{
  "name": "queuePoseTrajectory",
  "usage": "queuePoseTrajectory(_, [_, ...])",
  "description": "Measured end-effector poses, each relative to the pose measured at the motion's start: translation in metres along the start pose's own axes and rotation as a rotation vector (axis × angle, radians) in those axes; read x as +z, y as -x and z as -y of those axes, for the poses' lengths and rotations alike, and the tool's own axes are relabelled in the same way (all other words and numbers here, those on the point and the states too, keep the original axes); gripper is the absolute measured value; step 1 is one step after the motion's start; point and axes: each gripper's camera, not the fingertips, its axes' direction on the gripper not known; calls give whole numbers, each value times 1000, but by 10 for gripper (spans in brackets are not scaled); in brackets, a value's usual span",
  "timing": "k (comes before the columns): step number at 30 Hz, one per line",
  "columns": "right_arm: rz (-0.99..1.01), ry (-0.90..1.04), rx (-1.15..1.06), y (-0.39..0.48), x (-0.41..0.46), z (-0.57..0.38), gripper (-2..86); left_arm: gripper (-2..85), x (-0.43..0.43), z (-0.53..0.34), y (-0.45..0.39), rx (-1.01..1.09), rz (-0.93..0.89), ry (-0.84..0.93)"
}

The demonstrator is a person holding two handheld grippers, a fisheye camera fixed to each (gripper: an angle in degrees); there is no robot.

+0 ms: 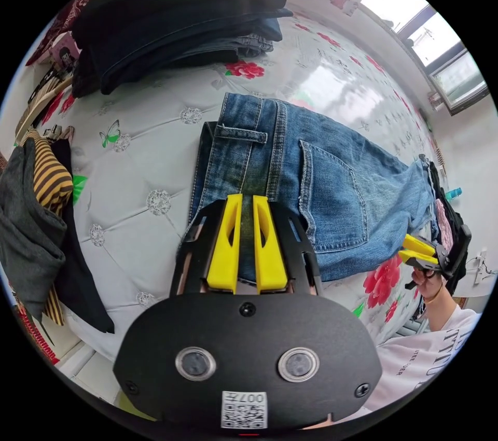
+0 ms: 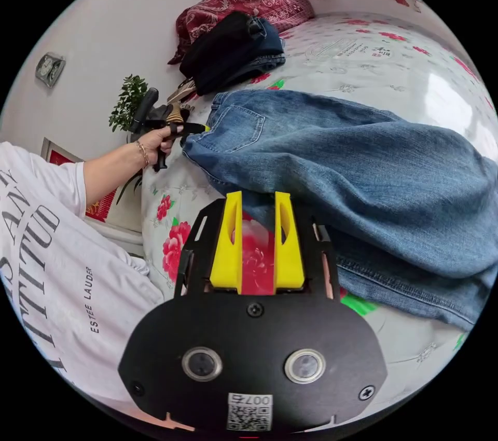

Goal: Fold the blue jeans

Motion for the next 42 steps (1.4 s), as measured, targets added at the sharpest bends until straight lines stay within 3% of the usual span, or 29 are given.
queuePoseTrajectory(9, [-7, 106, -50, -26, 24, 5, 80, 37, 8, -2, -4, -24, -3, -34])
queuePoseTrajectory(16, [54, -14, -40, -14, 9, -42, 56, 35, 14, -3, -8, -31, 3, -49])
queuePoseTrajectory(23, [31, 10, 25, -33, 20, -14, 43, 27, 19, -6, -14, -64, 14, -73])
queuePoseTrajectory(30, [-19, -45, -148, 8, -21, -82, 6, 6, 27, -3, -18, -78, 18, -73])
queuePoseTrajectory(36, [7, 19, -16, -2, -4, -56, 28, -6, 34, -5, -47, -21, 129, -91])
queuePoseTrajectory(42, [26, -93, 49, 2, -16, -40, 4, -9, 41, -7, -69, 70, 245, -70])
